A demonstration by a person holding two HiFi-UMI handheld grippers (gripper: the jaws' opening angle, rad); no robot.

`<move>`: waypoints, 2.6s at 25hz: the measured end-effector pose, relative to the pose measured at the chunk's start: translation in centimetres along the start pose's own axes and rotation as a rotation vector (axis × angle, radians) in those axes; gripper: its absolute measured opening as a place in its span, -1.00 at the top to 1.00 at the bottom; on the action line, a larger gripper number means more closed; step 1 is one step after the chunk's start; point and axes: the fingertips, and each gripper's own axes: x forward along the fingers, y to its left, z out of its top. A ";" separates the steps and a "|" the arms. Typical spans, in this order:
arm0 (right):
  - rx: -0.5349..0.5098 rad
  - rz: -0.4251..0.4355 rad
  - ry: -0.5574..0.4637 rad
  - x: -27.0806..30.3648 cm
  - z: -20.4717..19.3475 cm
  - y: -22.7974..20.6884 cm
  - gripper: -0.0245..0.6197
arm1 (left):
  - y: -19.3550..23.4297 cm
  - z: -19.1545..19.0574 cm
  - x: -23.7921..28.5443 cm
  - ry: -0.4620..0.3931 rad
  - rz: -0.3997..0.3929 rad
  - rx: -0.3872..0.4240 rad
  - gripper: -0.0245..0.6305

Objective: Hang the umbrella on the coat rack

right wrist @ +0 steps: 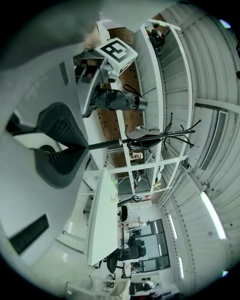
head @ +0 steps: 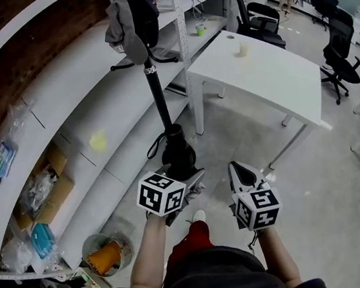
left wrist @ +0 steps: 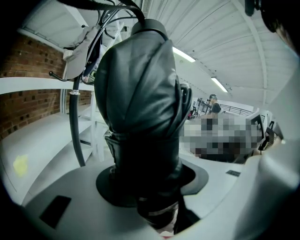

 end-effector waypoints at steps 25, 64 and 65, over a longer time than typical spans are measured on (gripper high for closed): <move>0.027 -0.130 0.002 12.6 5.4 -5.1 0.87 | 11.7 10.4 8.3 0.035 -0.101 0.093 0.29; -0.026 0.037 0.047 25.3 11.1 -15.4 0.87 | 19.0 17.4 21.4 0.100 -0.010 0.001 0.29; -0.027 0.039 0.049 25.4 11.1 -15.5 0.87 | 19.1 17.4 21.6 0.101 -0.009 -0.001 0.29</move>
